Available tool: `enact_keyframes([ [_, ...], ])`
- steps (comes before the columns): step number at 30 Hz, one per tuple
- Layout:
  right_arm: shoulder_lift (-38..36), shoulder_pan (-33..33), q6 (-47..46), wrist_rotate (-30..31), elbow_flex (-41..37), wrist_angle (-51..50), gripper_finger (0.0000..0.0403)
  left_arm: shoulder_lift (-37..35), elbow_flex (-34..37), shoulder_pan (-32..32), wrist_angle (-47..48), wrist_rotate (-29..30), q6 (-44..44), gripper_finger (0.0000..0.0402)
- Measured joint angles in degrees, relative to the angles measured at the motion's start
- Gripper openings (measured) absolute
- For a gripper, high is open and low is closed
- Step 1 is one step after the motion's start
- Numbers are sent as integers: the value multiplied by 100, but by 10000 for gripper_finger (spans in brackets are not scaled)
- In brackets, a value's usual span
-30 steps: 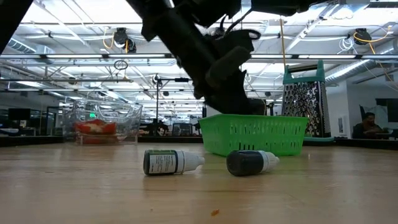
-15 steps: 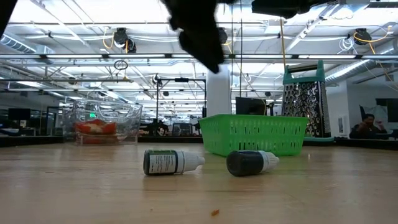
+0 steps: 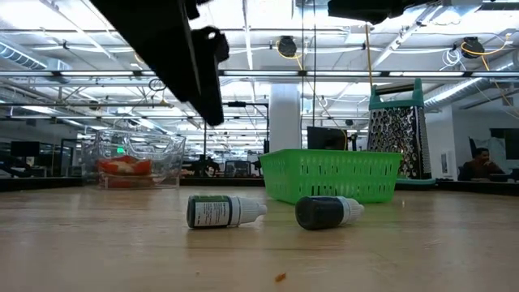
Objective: Pick & Place Food Item
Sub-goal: Put the green food coloring bottle into the green bin
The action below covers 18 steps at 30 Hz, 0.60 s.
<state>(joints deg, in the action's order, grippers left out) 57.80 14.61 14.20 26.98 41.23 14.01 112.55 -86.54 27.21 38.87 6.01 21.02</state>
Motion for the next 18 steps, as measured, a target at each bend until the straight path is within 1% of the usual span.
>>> enact_keyframes([
  [3,0,2,0,9,0,4,164,-2,286,16,-697,41,490,273],
  [7,1,2,-2,7,0,-4,164,38,472,18,-1140,332,1057,273],
  [10,0,2,-104,2,0,-46,164,129,478,3,-1152,498,1326,273],
  [14,1,5,-304,0,0,-238,164,294,481,-13,-1211,434,1837,273],
  [18,2,11,-392,0,0,-363,164,473,478,70,-1274,394,2055,273],
])
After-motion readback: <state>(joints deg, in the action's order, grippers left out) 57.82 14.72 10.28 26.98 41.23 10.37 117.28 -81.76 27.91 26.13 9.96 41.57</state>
